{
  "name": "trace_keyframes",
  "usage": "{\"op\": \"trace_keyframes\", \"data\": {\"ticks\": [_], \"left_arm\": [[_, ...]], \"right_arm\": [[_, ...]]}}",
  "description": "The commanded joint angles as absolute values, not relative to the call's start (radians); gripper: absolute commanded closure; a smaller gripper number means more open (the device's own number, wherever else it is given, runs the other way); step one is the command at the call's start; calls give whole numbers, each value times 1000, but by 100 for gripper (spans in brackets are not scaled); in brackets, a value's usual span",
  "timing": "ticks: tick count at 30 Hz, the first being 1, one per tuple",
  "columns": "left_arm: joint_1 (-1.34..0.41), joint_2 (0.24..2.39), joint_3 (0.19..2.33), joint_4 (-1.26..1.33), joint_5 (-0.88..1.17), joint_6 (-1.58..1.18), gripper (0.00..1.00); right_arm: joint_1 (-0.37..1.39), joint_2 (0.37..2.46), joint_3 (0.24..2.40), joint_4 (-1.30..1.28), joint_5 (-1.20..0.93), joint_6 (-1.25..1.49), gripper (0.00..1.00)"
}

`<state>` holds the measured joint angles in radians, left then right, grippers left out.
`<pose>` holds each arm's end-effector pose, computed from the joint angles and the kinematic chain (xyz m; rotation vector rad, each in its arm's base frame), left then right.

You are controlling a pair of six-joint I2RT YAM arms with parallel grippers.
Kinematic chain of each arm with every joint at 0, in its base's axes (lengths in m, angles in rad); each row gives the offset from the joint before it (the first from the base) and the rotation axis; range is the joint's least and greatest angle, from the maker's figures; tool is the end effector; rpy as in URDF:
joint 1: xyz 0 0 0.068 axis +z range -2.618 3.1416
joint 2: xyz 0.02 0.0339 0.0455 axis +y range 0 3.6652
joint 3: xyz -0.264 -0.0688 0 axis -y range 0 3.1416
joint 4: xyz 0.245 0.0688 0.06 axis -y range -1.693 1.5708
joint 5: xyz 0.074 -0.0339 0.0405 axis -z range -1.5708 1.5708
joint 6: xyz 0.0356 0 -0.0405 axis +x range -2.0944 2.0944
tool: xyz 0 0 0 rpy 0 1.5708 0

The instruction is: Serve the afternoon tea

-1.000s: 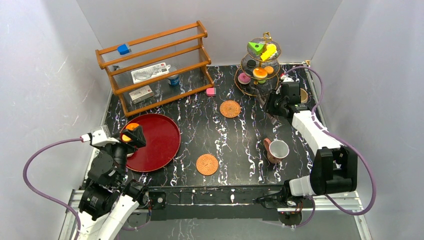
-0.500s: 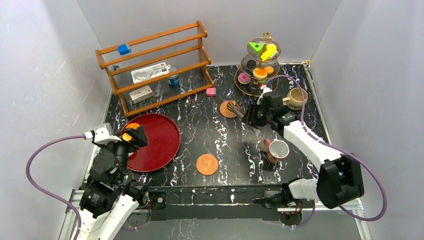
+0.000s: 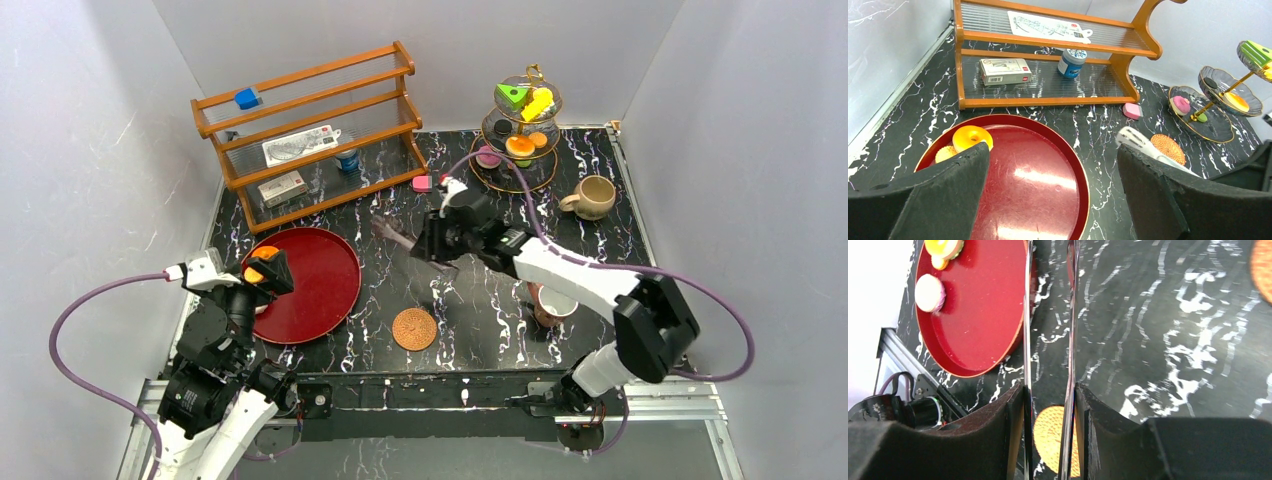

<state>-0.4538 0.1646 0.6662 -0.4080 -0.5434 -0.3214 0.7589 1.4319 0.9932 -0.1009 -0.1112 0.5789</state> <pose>0.0526 -0.0052 0.3369 -0.3418 1.4552 -0.2247 0.2328 0.2262 0.2690 -0.2721 2.2279 0.8864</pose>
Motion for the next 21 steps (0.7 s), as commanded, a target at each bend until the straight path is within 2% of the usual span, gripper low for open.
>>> {"op": "trace_keyframes", "data": {"ticks": [1, 11, 21], "left_arm": [[-457, 150, 667, -382, -568, -311, 4], [-457, 121, 666, -385, -582, -323, 4], [-457, 97, 668, -389, -595, -325, 5]], "right_arm": [[846, 1529, 1121, -8, -73, 610, 53], [946, 1808, 1368, 70, -151, 690, 52], [1000, 2000, 1567, 51, -166, 701, 51]]}}
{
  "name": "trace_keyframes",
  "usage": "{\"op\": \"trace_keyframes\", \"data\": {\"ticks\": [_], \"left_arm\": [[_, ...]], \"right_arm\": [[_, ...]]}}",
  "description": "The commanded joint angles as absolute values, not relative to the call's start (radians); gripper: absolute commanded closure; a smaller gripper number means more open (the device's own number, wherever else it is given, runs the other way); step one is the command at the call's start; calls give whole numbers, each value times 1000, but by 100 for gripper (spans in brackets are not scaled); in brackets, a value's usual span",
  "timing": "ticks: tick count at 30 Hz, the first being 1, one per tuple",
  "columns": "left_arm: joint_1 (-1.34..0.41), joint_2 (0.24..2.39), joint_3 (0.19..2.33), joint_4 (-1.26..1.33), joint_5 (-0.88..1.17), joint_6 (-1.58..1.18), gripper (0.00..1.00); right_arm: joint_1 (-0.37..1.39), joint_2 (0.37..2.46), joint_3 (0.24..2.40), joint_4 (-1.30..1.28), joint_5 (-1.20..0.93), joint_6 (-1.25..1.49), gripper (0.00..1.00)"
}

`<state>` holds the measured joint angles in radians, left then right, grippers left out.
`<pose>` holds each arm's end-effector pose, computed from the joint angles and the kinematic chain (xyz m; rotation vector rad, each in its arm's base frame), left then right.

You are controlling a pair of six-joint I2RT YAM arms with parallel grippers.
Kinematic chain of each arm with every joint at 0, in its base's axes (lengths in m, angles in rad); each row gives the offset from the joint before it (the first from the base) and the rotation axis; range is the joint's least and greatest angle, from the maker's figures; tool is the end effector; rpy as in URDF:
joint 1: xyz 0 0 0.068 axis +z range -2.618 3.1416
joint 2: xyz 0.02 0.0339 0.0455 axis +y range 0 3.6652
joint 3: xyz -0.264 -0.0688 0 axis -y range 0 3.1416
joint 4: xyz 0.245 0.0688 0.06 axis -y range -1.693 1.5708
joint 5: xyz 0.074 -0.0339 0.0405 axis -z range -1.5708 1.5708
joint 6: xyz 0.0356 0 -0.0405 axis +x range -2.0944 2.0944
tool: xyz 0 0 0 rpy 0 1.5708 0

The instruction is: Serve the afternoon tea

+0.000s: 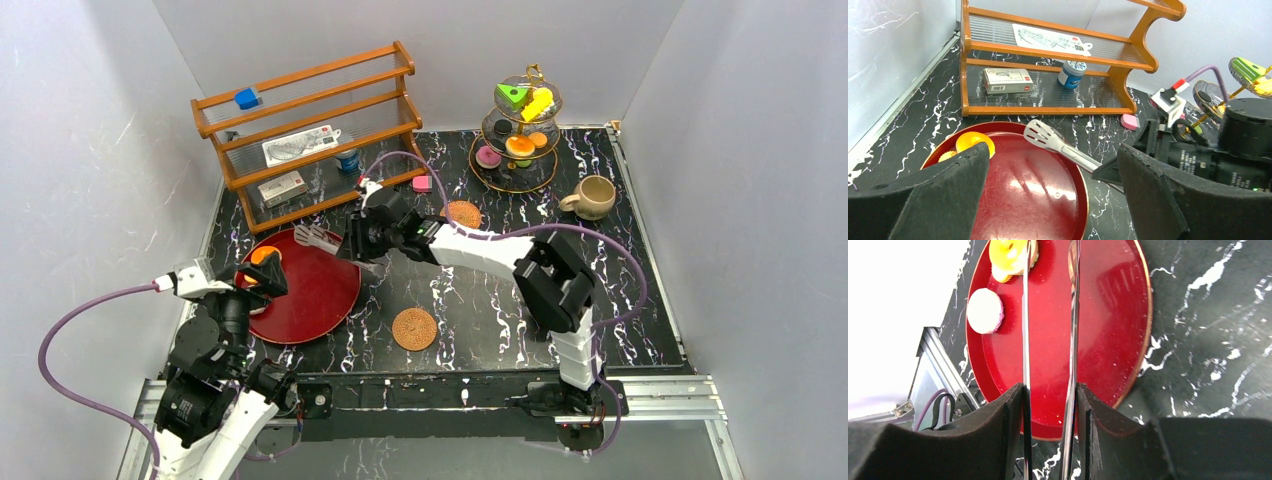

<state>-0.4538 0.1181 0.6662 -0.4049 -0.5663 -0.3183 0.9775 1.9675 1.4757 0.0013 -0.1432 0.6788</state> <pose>0.0431 0.0002 0.3383 -0.3687 1.4065 -0.2277 0.2545 0.3864 0.2427 -0.4341 2.2291 1.1123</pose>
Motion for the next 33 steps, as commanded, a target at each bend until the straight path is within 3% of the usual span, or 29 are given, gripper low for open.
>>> {"op": "trace_keyframes", "data": {"ticks": [1, 33], "left_arm": [[-457, 94, 666, -387, -596, -324, 4], [-457, 102, 669, -388, -589, -324, 5]], "right_arm": [[1005, 2015, 1581, 51, -171, 706, 51], [1056, 2222, 1772, 43, -252, 767, 49]]}}
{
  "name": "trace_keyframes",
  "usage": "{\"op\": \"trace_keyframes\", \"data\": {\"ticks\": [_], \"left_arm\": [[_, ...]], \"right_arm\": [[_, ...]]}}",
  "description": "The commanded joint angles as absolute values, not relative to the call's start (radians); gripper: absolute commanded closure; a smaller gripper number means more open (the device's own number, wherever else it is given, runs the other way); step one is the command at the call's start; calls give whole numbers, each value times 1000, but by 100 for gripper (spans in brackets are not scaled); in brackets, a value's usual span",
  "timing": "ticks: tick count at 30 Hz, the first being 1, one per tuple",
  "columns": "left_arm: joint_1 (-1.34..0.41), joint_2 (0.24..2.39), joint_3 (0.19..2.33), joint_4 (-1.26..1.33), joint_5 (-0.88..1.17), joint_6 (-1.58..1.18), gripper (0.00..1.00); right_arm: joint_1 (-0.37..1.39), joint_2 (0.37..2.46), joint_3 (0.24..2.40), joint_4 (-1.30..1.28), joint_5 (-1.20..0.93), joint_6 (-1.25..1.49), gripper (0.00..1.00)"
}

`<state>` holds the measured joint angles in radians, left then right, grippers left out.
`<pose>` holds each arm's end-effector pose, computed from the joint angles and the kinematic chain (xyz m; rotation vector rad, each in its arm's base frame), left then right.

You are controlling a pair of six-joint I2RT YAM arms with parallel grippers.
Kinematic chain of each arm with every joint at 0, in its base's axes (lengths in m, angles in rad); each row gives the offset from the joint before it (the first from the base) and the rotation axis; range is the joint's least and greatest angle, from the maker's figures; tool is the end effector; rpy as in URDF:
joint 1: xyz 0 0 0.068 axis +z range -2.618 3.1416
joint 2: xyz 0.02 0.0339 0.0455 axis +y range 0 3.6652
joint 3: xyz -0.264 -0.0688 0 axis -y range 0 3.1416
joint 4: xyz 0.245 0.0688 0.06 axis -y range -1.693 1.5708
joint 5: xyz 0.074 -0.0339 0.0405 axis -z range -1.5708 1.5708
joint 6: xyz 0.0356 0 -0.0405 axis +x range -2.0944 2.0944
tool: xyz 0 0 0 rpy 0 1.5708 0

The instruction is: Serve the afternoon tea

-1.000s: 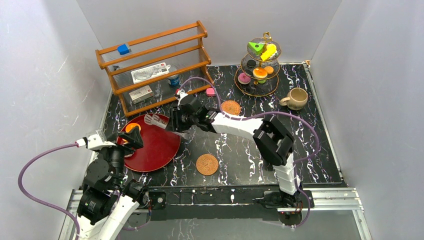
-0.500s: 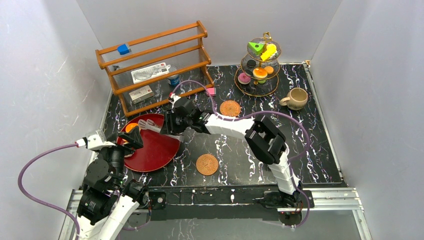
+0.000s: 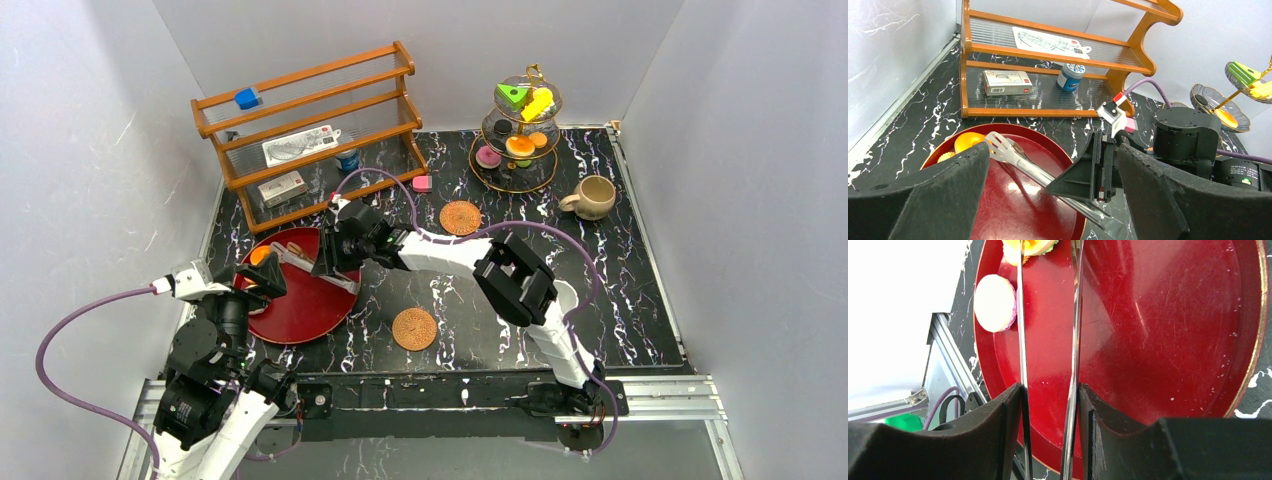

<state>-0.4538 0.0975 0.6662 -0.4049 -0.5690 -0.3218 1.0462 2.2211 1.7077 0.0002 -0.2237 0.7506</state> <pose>0.0389 0.0023 0.3387 -0.3778 1.3867 -0.2379 0.2523 0.4518 0.2022 -0.4991 2.3037 1.2397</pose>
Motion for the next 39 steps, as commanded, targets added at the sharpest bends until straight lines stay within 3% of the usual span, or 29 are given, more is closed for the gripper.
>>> {"op": "trace_keyframes", "data": {"ticks": [1, 12, 22, 39], "left_arm": [[-457, 101, 669, -388, -588, -325, 5], [-457, 116, 670, -387, -579, -324, 4], [-457, 90, 667, -387, -591, -324, 4], [-457, 114, 670, -390, -578, -327, 5]], "right_arm": [[1057, 2225, 1778, 42, -255, 768, 49], [1058, 2262, 1821, 33, -275, 806, 49], [1058, 2283, 1852, -25, -253, 796, 55], [1052, 2085, 1688, 27, -188, 709, 64]]}}
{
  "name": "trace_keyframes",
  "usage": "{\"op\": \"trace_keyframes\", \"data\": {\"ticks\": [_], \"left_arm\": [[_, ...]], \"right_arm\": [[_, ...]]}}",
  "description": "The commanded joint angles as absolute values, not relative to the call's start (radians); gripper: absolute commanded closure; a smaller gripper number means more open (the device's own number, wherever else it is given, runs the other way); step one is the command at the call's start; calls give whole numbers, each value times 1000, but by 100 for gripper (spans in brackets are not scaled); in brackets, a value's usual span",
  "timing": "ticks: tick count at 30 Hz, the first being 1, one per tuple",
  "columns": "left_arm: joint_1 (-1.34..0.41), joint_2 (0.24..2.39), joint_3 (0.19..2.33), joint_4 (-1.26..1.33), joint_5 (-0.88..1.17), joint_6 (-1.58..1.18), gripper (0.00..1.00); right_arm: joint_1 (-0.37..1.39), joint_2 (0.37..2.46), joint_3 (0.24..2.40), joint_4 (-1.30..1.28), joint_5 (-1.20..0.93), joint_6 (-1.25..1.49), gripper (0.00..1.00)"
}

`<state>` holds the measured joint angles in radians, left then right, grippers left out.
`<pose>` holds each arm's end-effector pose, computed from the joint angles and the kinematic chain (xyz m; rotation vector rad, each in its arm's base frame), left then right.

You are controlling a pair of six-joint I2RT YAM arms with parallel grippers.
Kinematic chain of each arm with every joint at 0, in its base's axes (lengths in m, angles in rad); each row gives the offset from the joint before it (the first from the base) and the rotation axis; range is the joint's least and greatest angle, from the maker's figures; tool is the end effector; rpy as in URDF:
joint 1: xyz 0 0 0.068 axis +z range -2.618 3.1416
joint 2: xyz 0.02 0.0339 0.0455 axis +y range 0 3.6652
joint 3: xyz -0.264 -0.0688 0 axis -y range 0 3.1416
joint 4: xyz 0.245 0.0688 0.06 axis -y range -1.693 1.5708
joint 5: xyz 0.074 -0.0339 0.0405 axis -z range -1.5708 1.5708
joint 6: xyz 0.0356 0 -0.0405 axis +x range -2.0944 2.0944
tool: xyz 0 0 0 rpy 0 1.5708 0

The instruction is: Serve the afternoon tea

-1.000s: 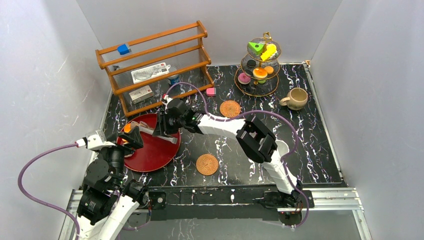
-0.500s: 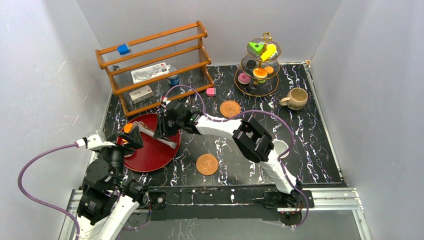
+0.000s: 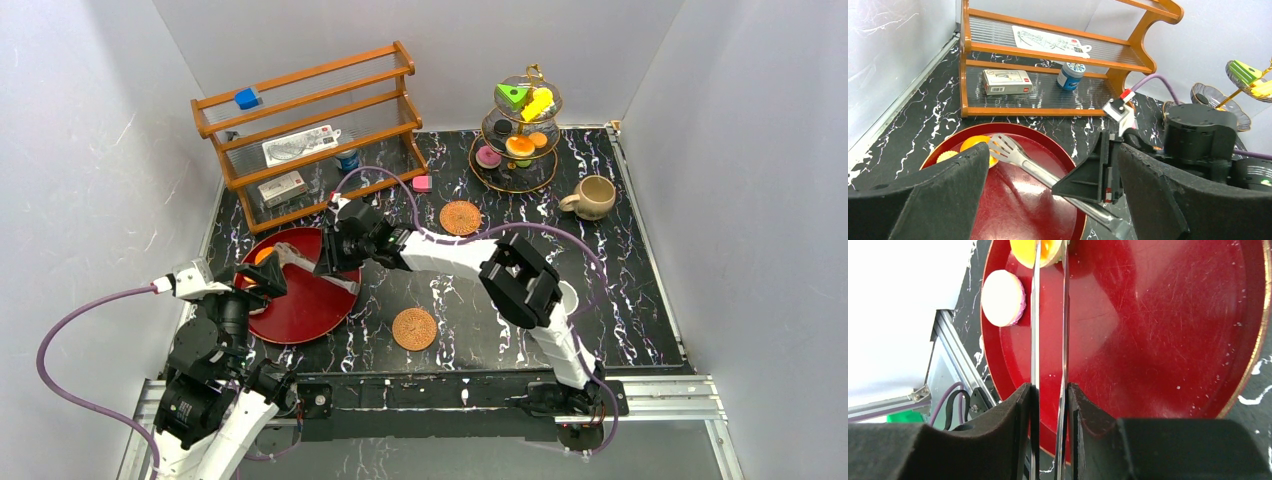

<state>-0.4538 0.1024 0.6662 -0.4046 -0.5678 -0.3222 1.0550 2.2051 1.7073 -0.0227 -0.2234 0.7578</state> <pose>0.0399 0.0018 0.3386 -0.3761 1.3911 -0.2370 0.2470 0.4516 0.2078 -0.5020 2.3153 1.2419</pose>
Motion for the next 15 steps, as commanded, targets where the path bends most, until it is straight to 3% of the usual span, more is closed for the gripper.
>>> {"op": "trace_keyframes", "data": {"ticks": [1, 15], "left_arm": [[-457, 114, 670, -392, -578, -327, 5], [-457, 126, 673, -394, -570, -330, 5]], "right_arm": [[1052, 2073, 1678, 23, -177, 701, 64], [1014, 1850, 1494, -34, -48, 620, 64]]}}
